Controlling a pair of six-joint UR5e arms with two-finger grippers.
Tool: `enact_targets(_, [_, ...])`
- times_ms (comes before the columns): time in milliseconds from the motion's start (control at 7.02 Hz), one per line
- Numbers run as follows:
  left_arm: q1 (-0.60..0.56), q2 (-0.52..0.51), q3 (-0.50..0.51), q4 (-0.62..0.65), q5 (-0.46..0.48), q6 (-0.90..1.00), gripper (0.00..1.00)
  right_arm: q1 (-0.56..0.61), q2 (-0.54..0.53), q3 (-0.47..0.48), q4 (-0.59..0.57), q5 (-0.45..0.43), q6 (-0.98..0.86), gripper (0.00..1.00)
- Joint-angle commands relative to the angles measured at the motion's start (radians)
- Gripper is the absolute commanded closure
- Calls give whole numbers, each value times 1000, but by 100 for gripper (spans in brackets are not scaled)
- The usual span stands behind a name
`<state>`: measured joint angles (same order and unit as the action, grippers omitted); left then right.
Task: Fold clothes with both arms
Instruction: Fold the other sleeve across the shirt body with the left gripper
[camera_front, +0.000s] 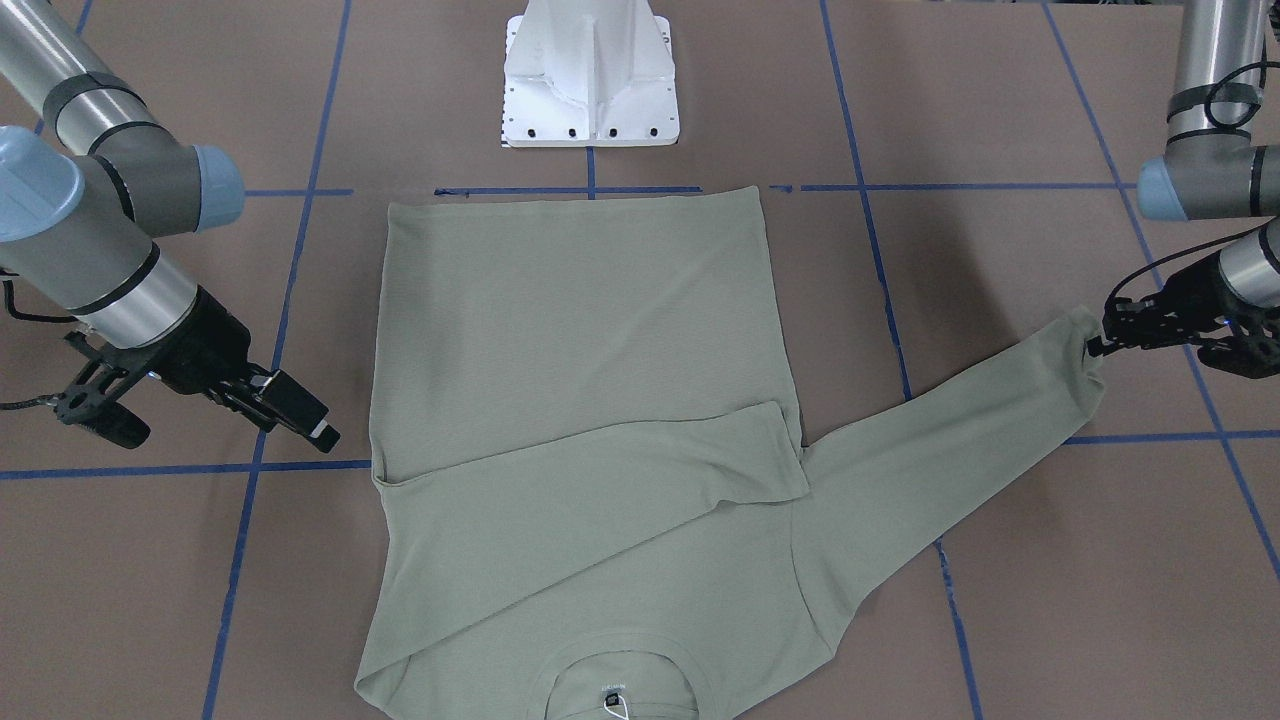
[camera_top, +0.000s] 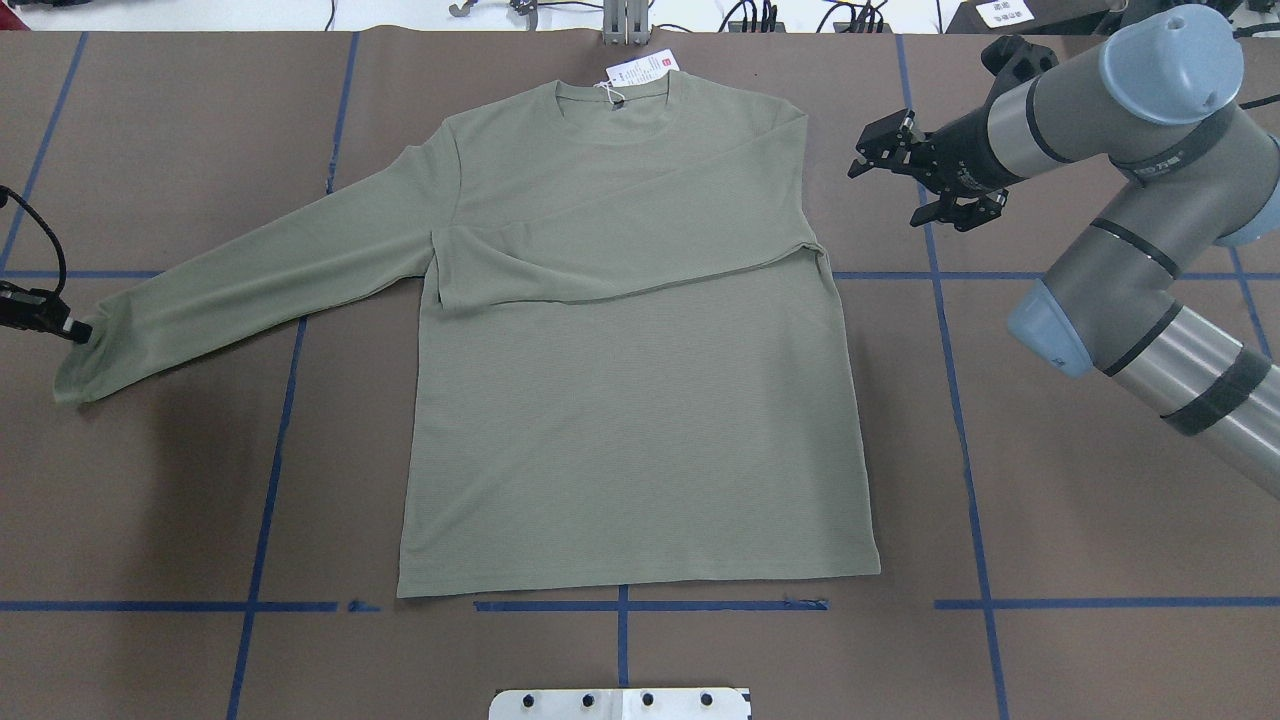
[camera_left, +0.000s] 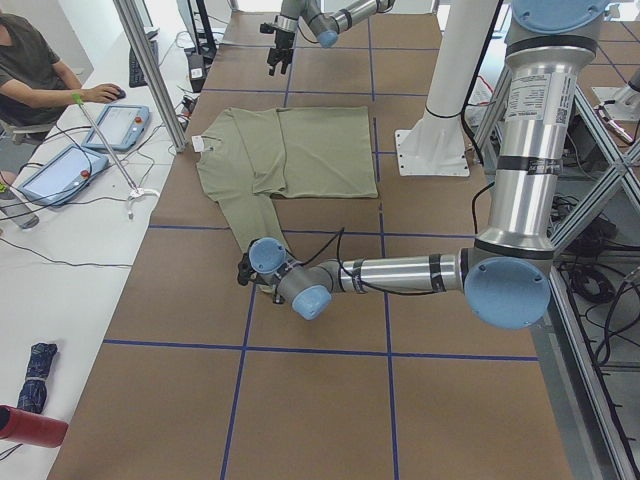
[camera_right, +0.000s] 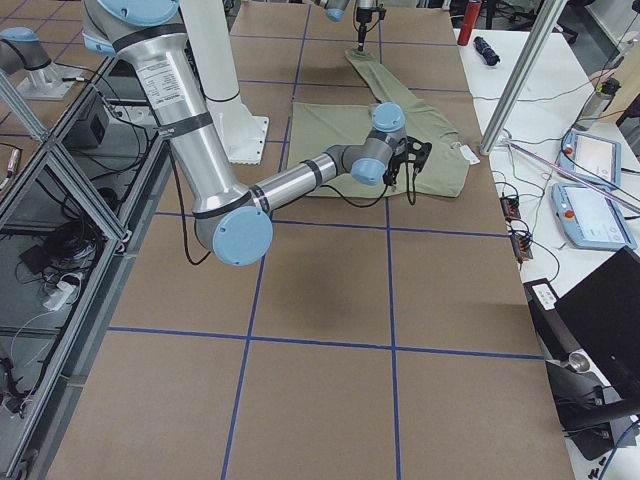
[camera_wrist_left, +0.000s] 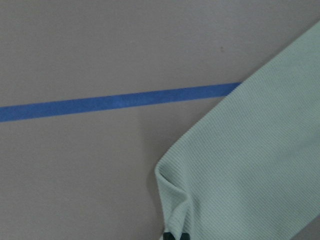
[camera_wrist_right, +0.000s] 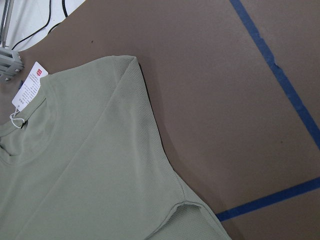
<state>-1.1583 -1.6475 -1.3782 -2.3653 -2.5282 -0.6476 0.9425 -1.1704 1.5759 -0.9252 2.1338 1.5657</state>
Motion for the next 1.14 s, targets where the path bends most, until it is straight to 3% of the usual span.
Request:
enact_targets(0, [5, -15, -234, -2, -32, -329, 100, 45, -72, 45, -1, 43, -82, 1])
enact_targets(285, [107, -221, -343, 1, -2, -723, 100, 161, -199, 44, 2, 153, -305, 1])
enact_targets(427, [218, -393, -322, 9, 128, -918, 100, 221, -250, 41, 2, 213, -405, 1])
enact_targets(570, [359, -513, -286, 12, 337, -1054, 100, 246, -279, 39, 0, 225, -456, 1])
enact_targets(712, [406, -667, -165, 61, 438, -1087, 100, 251, -294, 38, 2, 221, -470, 1])
enact_targets(997, [519, -1017, 244, 81, 626, -1170, 100, 254, -307, 39, 3, 219, -473, 1])
